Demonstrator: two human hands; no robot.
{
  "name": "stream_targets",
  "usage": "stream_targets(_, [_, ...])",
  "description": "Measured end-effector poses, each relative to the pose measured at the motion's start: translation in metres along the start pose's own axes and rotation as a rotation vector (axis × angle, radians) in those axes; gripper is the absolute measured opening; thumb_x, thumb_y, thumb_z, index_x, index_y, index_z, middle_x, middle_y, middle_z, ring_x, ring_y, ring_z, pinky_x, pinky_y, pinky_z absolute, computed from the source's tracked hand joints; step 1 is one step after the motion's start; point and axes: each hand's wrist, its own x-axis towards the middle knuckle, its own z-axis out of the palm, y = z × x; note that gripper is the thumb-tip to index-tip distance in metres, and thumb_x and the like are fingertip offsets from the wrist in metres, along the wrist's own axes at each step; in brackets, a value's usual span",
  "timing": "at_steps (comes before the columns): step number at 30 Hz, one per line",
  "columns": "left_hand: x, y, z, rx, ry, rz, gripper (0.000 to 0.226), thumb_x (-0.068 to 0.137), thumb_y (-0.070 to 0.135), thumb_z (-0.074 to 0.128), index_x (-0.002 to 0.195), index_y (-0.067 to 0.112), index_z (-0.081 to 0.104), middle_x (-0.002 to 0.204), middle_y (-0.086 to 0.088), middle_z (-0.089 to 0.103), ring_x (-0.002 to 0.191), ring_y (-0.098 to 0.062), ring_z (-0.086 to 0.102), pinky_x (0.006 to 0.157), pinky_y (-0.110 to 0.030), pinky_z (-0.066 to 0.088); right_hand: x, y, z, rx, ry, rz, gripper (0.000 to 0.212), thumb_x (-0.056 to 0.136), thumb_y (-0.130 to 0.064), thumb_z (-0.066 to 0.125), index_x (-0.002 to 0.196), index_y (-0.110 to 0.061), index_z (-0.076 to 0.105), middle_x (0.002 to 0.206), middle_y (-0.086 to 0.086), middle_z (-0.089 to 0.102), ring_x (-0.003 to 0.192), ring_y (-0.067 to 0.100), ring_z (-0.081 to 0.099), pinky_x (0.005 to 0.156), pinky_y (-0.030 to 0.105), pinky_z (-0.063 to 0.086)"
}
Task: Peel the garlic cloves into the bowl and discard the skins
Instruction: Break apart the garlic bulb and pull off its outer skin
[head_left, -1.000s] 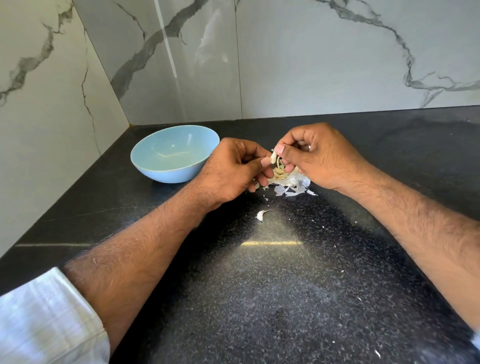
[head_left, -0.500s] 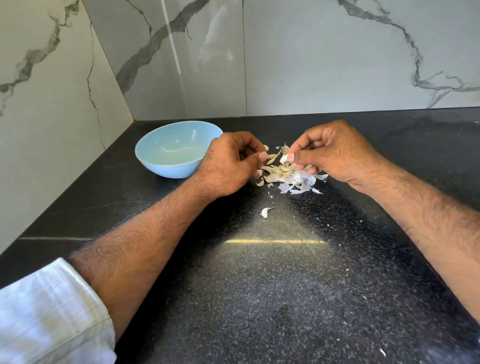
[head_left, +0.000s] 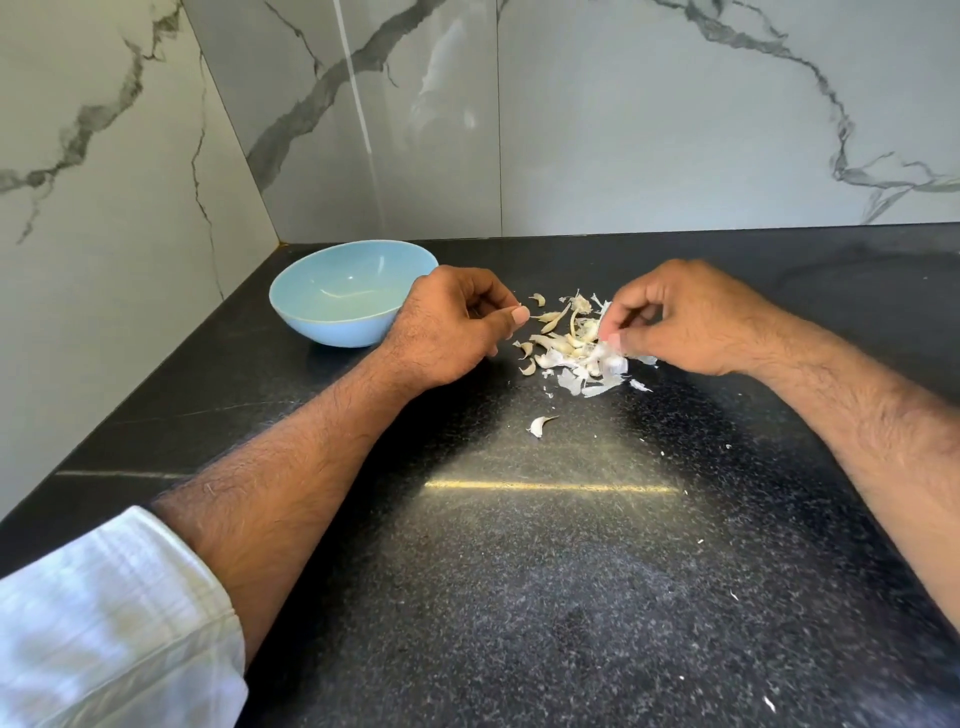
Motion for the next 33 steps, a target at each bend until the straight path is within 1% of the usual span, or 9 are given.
stream_targets(7, [0.002,-0.004,-0.001,0.094,-0.041,0.027,0.009,0.091,0.029,0.085,0.095,0.025,0.078,0.081,0.007,0.077,0.075,-0.013,0.074,0.076,-0.031,0.064,0.006,0.008,0.005,-0.074,0.126,-0.098,0.022,0.085,-0.009,0.083,0.088,-0.030,0.077,0.092,-0.014,0.071,0.079,0.005,0.070,0.078,0.034,0.064])
stream_targets(10, [0.002,-0.004,0.000,0.205,-0.114,0.071,0.014,0.089,0.022,0.086,0.100,0.028,0.079,0.085,0.012,0.074,0.074,-0.001,0.066,0.074,-0.022,0.053,0.004,-0.006,0.015,0.025,0.133,-0.212,0.008,0.089,-0.027,0.083,0.095,-0.029,0.079,0.095,-0.014,0.070,0.087,0.001,0.068,0.078,0.030,0.060])
stream_targets(13, [0.000,-0.001,-0.001,0.333,-0.170,0.138,0.024,0.092,0.021,0.082,0.112,0.032,0.078,0.100,0.014,0.069,0.073,0.006,0.057,0.073,-0.014,0.043,0.002,-0.020,0.030,0.012,-0.005,-0.279,0.017,0.084,-0.041,0.085,0.100,-0.035,0.080,0.097,-0.014,0.066,0.091,0.003,0.062,0.077,0.028,0.051])
stream_targets(15, [0.000,-0.001,0.000,0.377,-0.213,0.180,0.028,0.094,0.020,0.079,0.118,0.035,0.078,0.106,0.013,0.063,0.074,0.008,0.054,0.073,-0.010,0.039,0.002,-0.020,0.029,-0.006,-0.035,-0.256,0.013,0.085,-0.034,0.086,0.096,-0.036,0.081,0.097,-0.014,0.067,0.092,0.002,0.064,0.083,0.034,0.055])
stream_targets(20, [0.001,0.000,0.000,0.382,-0.216,0.204,0.010,0.093,0.023,0.082,0.099,0.031,0.082,0.092,0.015,0.067,0.072,0.012,0.057,0.068,-0.011,0.041,0.001,-0.008,0.013,-0.027,0.061,-0.201,0.024,0.081,-0.018,0.089,0.095,-0.035,0.080,0.100,-0.015,0.068,0.099,0.006,0.064,0.094,0.036,0.054])
stream_targets(25, [0.003,-0.001,-0.007,0.407,-0.213,0.179,0.008,0.090,0.026,0.083,0.091,0.029,0.076,0.079,0.014,0.070,0.070,0.004,0.060,0.067,-0.016,0.045,-0.002,-0.036,0.034,-0.006,0.048,-0.375,0.014,0.087,-0.029,0.084,0.101,-0.032,0.082,0.088,-0.016,0.066,0.087,0.002,0.062,0.080,0.027,0.051])
stream_targets(28, [0.005,-0.004,-0.012,0.419,-0.218,0.136,0.008,0.091,0.024,0.081,0.093,0.031,0.078,0.081,0.014,0.073,0.076,-0.004,0.066,0.071,-0.022,0.051,0.000,-0.039,0.045,-0.015,-0.010,-0.369,0.011,0.089,-0.035,0.082,0.100,-0.034,0.082,0.088,-0.014,0.065,0.083,0.003,0.063,0.076,0.035,0.057])
stream_targets(30, [0.005,-0.005,-0.013,0.415,-0.217,0.131,0.011,0.092,0.022,0.080,0.096,0.032,0.079,0.083,0.013,0.074,0.079,-0.006,0.067,0.074,-0.023,0.053,0.001,-0.038,0.045,0.009,-0.023,-0.340,0.003,0.089,-0.031,0.082,0.092,-0.033,0.081,0.087,-0.013,0.065,0.080,0.004,0.064,0.073,0.039,0.060])
stream_targets(33, [0.004,-0.004,-0.014,0.392,-0.212,0.129,0.011,0.093,0.020,0.079,0.098,0.030,0.079,0.083,0.013,0.073,0.075,-0.001,0.063,0.072,-0.019,0.048,0.002,-0.037,0.043,0.021,-0.026,-0.283,0.014,0.090,-0.016,0.081,0.091,-0.029,0.077,0.084,-0.015,0.068,0.075,0.001,0.067,0.073,0.035,0.063])
